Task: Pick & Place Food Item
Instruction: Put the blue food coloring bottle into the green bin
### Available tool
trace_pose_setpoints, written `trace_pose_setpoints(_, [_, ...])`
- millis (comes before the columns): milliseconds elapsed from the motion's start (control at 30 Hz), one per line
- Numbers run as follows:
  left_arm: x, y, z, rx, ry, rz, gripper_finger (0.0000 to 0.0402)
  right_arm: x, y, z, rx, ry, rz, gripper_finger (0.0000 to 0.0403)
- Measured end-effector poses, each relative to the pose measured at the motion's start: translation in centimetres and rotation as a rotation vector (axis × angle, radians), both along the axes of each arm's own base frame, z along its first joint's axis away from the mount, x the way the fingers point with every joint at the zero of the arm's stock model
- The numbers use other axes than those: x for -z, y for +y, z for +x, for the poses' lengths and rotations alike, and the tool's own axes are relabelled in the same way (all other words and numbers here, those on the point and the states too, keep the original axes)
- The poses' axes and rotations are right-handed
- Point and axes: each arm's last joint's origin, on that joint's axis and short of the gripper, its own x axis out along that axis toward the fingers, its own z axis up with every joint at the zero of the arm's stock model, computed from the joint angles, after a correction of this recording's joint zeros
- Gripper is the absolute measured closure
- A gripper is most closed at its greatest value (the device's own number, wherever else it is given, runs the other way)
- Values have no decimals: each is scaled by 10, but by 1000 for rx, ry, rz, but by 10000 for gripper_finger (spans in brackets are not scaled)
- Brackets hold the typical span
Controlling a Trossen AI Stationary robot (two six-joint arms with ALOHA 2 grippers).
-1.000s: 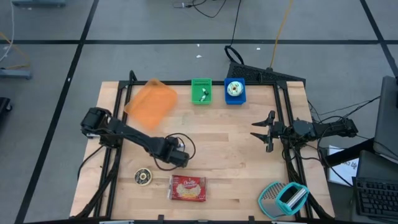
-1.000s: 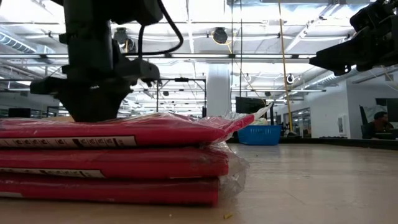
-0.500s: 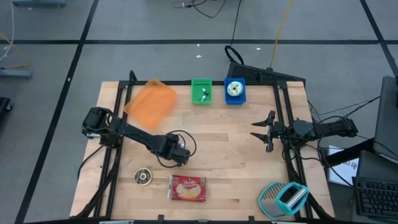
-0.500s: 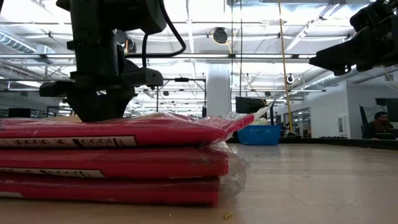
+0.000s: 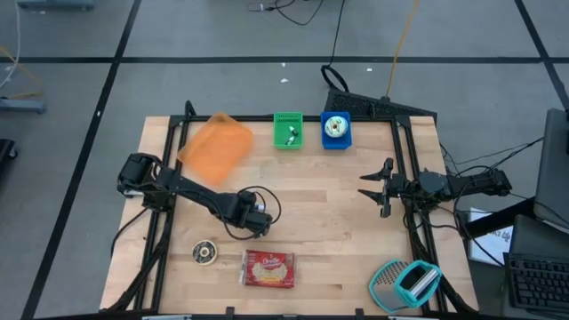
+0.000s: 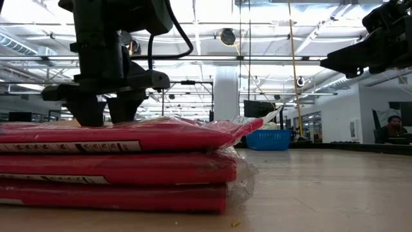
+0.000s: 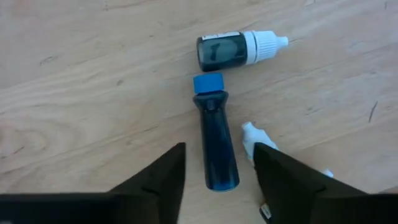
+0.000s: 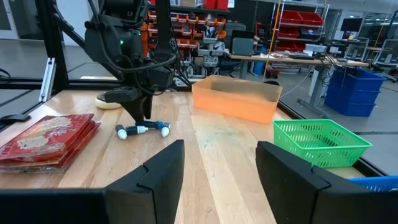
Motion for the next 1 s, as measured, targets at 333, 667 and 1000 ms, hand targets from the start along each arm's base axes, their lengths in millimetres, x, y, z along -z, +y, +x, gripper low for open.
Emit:
trace_pose_setpoints(333, [4, 1, -4, 4, 29, 7, 152, 0, 0, 0, 0, 0, 0, 216])
trace_pose_setpoints(667, [13, 3, -10, 0, 35, 8, 184, 0, 0, 0, 0, 0, 0, 216])
trace_pose_setpoints(1000, [20, 2, -9, 1, -22, -8, 209, 0, 0, 0, 0, 0, 0, 216])
